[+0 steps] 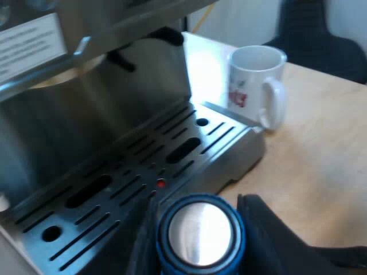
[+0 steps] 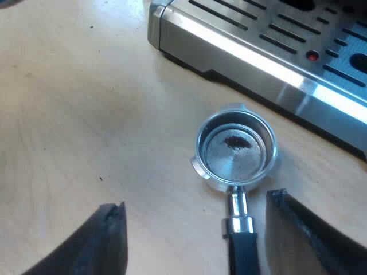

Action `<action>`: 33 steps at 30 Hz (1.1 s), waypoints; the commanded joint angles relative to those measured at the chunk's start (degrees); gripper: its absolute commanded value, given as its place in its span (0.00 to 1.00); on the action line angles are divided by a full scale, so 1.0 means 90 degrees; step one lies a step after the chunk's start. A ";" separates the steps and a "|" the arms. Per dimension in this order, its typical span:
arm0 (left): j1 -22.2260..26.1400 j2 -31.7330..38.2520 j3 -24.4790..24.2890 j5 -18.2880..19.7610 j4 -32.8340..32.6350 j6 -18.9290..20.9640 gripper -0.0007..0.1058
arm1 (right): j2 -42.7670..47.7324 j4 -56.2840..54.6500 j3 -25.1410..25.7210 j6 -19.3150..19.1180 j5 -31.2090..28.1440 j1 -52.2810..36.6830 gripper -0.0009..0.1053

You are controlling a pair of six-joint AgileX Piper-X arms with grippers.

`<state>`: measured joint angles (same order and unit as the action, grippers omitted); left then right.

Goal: Grind coffee beans and then tamp

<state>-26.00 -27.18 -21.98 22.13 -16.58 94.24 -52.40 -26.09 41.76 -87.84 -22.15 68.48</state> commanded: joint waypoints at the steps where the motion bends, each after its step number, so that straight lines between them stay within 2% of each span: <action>1: -0.0034 0.0033 -0.0091 0.0118 0.0012 0.0098 0.21 | 0.0052 0.0493 -0.0246 0.0091 0.0014 -0.0137 0.53; 4: -0.0034 0.0033 -0.0158 0.0117 -0.0048 0.0097 0.21 | 0.0052 0.0946 -0.0538 0.0319 0.0012 -0.0431 0.53; 14: -0.0034 0.0033 -0.0311 0.0117 -0.0320 0.0097 0.21 | 0.0052 0.2232 -0.1528 0.0307 0.0053 -0.0777 0.53; 16: -0.0086 0.0004 -0.0311 0.0117 -0.0320 0.0097 0.21 | 0.0052 0.2440 -0.1717 0.0237 0.0053 -0.0777 0.53; 19: -0.0342 -0.0145 -0.0331 0.0117 -0.0310 0.0071 0.21 | 0.0052 0.2691 -0.1941 -0.0183 0.0053 -0.0777 0.53; 26: -0.1193 -0.0823 -0.0327 0.0117 -0.0218 0.0017 0.21 | 0.0052 0.2835 -0.1948 -0.0271 0.0465 -0.0777 0.52; 33: -0.1294 -0.1505 -0.0327 0.0095 0.0633 0.0017 0.21 | 0.0052 0.2835 -0.1948 -0.0062 0.0464 -0.0777 0.52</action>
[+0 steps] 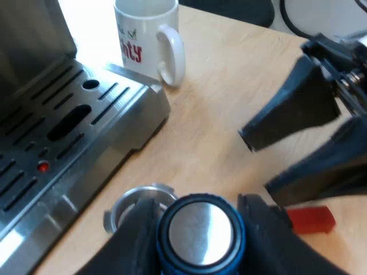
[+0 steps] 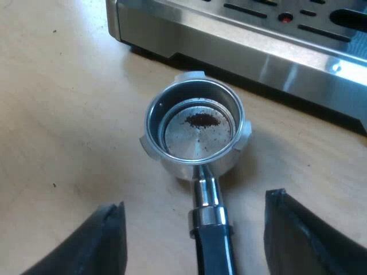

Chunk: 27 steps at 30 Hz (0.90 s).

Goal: Grind coffee beans and then tamp

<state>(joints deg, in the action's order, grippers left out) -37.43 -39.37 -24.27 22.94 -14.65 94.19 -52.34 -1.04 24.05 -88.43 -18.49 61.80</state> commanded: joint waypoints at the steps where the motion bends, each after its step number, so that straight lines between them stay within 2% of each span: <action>1: -0.0023 -0.0277 -0.0073 0.0005 0.0586 0.0023 0.21 | 0.0044 0.0052 0.0020 0.0004 0.0058 -0.0035 0.52; 6: -0.0023 -0.0739 -0.0138 0.0005 0.0877 0.0023 0.21 | 0.0044 0.0052 0.0020 0.0004 0.0058 -0.0035 0.52; 11: -0.0023 -0.1223 -0.0372 0.0005 0.1029 -0.0358 0.21 | 0.0044 0.0052 0.0020 0.0004 0.0058 -0.0035 0.52; 18: -0.0023 -0.1676 -0.0489 0.0005 0.1416 -0.0365 0.21 | 0.0044 0.0052 0.0020 0.0004 0.0058 -0.0035 0.52; 23: -0.0335 -0.1991 -0.0547 0.0005 0.1511 -0.0810 0.21 | 0.0044 0.0052 0.0020 0.0004 0.0058 -0.0035 0.52; 27: -0.0535 -0.2181 -0.0545 -0.0125 0.1536 -0.0956 0.21 | 0.0044 0.0052 0.0020 0.0004 0.0058 -0.0035 0.52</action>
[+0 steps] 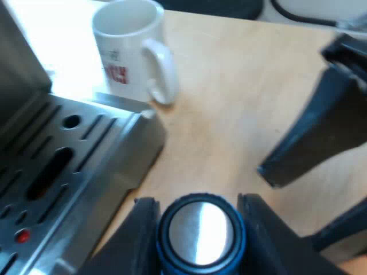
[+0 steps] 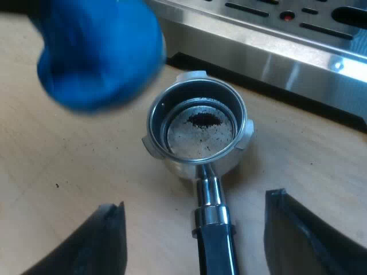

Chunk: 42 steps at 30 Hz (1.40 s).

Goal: Grind coffee beans and then tamp

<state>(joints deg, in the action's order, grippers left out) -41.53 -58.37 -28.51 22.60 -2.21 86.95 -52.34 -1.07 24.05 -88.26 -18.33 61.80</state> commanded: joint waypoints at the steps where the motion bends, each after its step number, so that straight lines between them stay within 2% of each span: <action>1: -0.0086 -0.0137 -0.0074 -0.0155 0.0187 -0.0173 0.21 | 0.0044 0.0054 0.0020 -0.0014 0.0040 -0.0035 0.52; 8: -0.0086 -0.0570 -0.0074 -0.0155 0.0778 -0.0172 0.21 | 0.0044 0.0054 0.0020 -0.0014 0.0040 -0.0035 0.52; 16: -0.0086 -0.1109 -0.0074 -0.0155 0.1015 -0.0172 0.21 | 0.0044 0.0054 0.0020 -0.0014 0.0040 -0.0035 0.52; 20: -0.0086 -0.1411 -0.0074 -0.0374 0.1326 -0.0172 0.21 | 0.0044 0.0054 0.0020 -0.0014 0.0040 -0.0035 0.52; 42: -0.0049 -0.1965 -0.0074 -0.0731 0.1284 -0.0172 0.21 | 0.0044 0.0054 0.0020 -0.0014 0.0040 -0.0035 0.52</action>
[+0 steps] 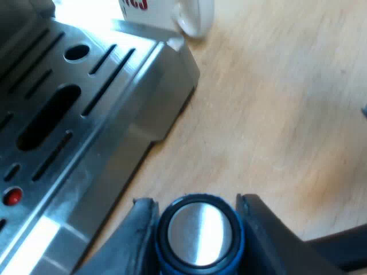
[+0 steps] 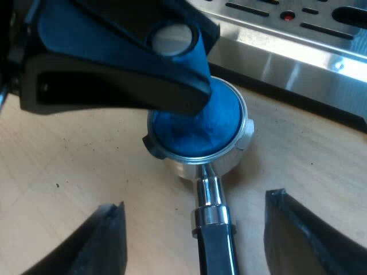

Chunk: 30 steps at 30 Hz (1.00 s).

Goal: Grind coffee beans and then tamp

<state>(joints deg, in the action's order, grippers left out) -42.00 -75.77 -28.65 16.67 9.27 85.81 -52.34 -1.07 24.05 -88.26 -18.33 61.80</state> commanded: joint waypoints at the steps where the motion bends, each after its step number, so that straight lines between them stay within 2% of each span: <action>1: 0.0004 -0.0064 -0.0058 -0.0072 -0.0012 -0.0045 0.21 | 0.0044 0.0054 0.0020 -0.0014 0.0040 -0.0035 0.52; 9: 0.0004 -0.0264 0.0003 -0.0015 -0.0249 -0.0045 0.21 | 0.0044 0.0054 0.0020 -0.0014 0.0040 -0.0035 0.52; 20: 0.0004 -0.0266 0.0627 -0.0016 -0.0235 -0.0045 0.21 | 0.0044 0.0054 0.0020 -0.0014 0.0040 -0.0035 0.52; 25: 0.0004 -0.0266 0.0749 -0.0016 -0.0235 -0.0045 0.21 | 0.0044 0.0054 0.0020 -0.0014 0.0040 -0.0035 0.52; 30: 0.0004 -0.0266 0.0746 -0.0016 0.0033 -0.0045 0.21 | 0.0044 0.0054 0.0020 -0.0014 0.0040 -0.0035 0.52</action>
<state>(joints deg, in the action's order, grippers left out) -42.00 -76.60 -23.75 17.30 15.59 85.39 -52.34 -1.07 24.05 -88.26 -18.33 61.80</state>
